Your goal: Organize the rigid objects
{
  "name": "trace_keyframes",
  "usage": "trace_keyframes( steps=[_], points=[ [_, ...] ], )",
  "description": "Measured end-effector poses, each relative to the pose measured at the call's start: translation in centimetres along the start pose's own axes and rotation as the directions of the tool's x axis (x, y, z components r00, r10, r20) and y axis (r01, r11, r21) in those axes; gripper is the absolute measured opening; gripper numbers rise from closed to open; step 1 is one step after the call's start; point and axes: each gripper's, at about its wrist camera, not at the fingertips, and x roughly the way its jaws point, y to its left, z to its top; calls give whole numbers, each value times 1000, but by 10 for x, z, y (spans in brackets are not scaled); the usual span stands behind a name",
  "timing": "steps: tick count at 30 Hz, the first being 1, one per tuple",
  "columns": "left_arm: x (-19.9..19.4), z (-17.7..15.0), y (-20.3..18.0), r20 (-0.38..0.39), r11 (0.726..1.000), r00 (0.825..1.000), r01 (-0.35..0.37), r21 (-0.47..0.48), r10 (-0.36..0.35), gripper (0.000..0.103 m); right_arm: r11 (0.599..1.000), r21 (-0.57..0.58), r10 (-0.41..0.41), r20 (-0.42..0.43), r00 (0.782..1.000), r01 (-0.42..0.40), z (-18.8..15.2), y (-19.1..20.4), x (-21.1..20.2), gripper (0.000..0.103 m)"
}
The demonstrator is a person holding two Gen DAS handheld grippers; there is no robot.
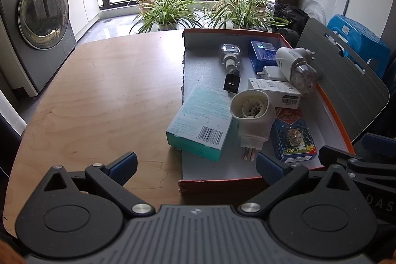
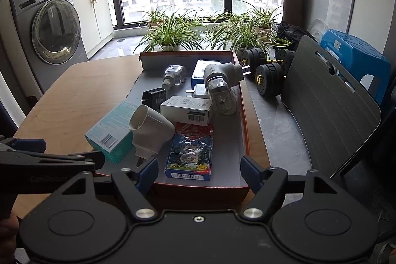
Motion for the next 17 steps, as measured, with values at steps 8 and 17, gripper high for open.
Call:
trace_keyframes(
  steps=[8,17],
  points=[
    [3,0,0,-16,1000,1000,-1,-3,1,103,1000,0,2,-6,1000,-2,0,1,3,86],
    [5,-1,1,-25,1000,1000,-5,-8,5,103,1000,2,3,-8,1000,-3,0,2,5,87]
  ],
)
